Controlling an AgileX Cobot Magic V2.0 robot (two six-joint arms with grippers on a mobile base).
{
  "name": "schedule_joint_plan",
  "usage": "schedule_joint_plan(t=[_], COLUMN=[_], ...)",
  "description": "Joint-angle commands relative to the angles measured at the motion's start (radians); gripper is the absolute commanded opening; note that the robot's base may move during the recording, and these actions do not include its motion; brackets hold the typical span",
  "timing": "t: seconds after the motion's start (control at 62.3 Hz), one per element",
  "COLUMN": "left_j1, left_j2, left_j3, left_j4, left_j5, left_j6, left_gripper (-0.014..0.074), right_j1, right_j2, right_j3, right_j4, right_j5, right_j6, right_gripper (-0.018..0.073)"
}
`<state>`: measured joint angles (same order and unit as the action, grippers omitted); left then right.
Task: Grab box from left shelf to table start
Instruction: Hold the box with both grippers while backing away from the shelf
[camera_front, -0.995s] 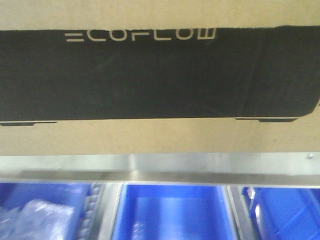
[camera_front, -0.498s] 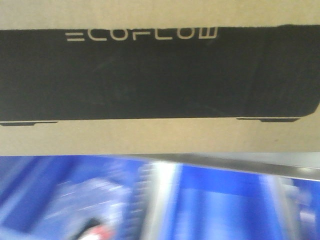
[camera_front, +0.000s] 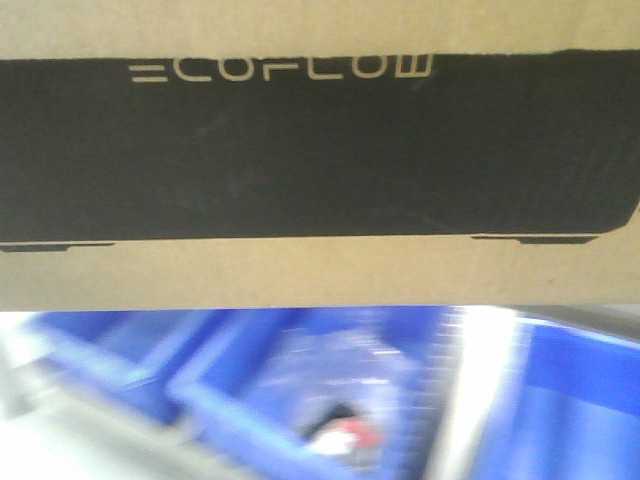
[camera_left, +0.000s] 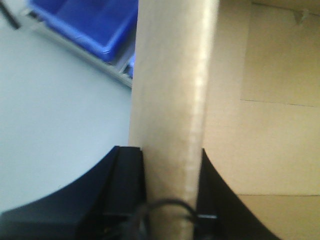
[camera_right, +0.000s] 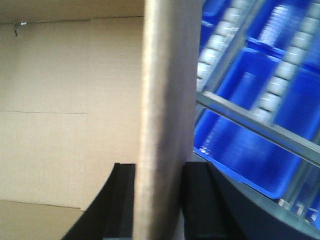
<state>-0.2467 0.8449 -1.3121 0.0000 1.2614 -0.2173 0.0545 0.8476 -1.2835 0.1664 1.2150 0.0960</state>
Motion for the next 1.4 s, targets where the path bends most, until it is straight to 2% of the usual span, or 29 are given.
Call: schedule_joint_plan(t=[0.0,1.381], left_j1=[0.001,0.001], left_j2=[-0.017,-0.017], left_j3=[-0.039,-0.039], left_j4=[-0.012,-0.012], left_j5=[-0.108,-0.108], left_j6=[-0.024,-0.024], left_gripper=[-0.002,-0.002], right_j1=[-0.005,-0.005], right_j2=[-0.005,-0.005], right_j3=[-0.026,-0.026], right_j4=[-0.055,-0.055], right_j5=[-0.107,-0.107], right_j6=[-0.008,-0.008], right_gripper=[0.0054,0.0054])
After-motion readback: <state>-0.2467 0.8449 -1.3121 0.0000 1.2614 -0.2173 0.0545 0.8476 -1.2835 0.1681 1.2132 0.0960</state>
